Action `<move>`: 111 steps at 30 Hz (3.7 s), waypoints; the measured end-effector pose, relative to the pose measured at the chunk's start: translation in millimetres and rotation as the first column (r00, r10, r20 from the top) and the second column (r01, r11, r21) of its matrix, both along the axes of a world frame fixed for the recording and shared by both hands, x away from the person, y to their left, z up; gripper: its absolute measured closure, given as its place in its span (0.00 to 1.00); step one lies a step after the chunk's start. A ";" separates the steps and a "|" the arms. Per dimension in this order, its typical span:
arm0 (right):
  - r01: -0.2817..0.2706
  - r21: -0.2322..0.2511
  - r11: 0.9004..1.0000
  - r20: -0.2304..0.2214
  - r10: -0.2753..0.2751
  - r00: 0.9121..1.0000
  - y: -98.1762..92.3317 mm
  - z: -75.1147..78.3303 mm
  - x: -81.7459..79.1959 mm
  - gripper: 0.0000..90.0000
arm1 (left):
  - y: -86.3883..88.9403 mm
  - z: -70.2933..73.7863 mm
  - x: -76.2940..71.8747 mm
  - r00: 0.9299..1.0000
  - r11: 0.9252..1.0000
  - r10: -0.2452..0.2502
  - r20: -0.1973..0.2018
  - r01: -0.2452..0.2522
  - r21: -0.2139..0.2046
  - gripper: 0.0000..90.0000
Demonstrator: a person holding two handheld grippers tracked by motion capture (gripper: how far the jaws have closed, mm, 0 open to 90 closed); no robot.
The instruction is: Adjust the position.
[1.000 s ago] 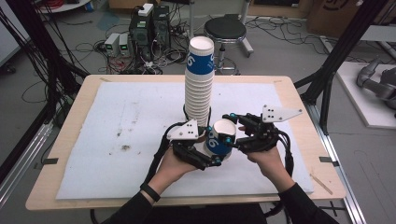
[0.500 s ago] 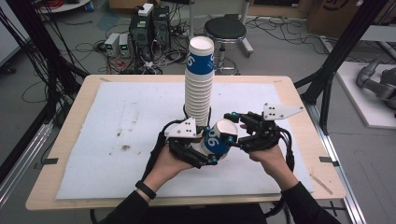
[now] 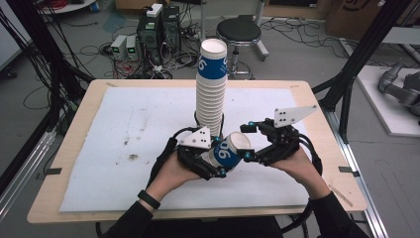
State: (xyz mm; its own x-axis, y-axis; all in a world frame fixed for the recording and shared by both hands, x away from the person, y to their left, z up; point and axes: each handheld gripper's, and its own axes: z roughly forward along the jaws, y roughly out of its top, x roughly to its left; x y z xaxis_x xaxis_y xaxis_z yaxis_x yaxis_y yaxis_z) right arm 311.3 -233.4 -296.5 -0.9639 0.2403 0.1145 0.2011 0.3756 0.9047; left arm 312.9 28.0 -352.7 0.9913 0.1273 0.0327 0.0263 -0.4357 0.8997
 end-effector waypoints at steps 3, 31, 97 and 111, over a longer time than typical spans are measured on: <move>0.001 -0.053 0.999 -0.003 -0.001 1.000 4.8 -3.6 0.8 0.21 | -1.0 0.4 -0.8 1.000 1.000 -0.004 0.005 0.004 0.014 0.25; -0.025 0.187 0.982 -0.033 0.031 0.999 -4.0 -4.2 3.5 0.33 | 16.3 -2.4 0.7 0.996 0.936 0.030 -0.086 -0.058 -0.347 0.11; -0.092 0.023 0.996 0.007 0.092 0.996 2.4 -9.8 4.5 0.33 | 36.9 16.2 4.8 0.991 0.952 -0.001 -0.132 -0.039 -0.303 0.11; -0.092 0.146 0.985 0.005 0.092 0.996 0.2 -11.1 4.5 0.33 | 43.7 14.0 5.6 0.989 0.886 -0.036 -0.143 -0.034 -0.462 0.18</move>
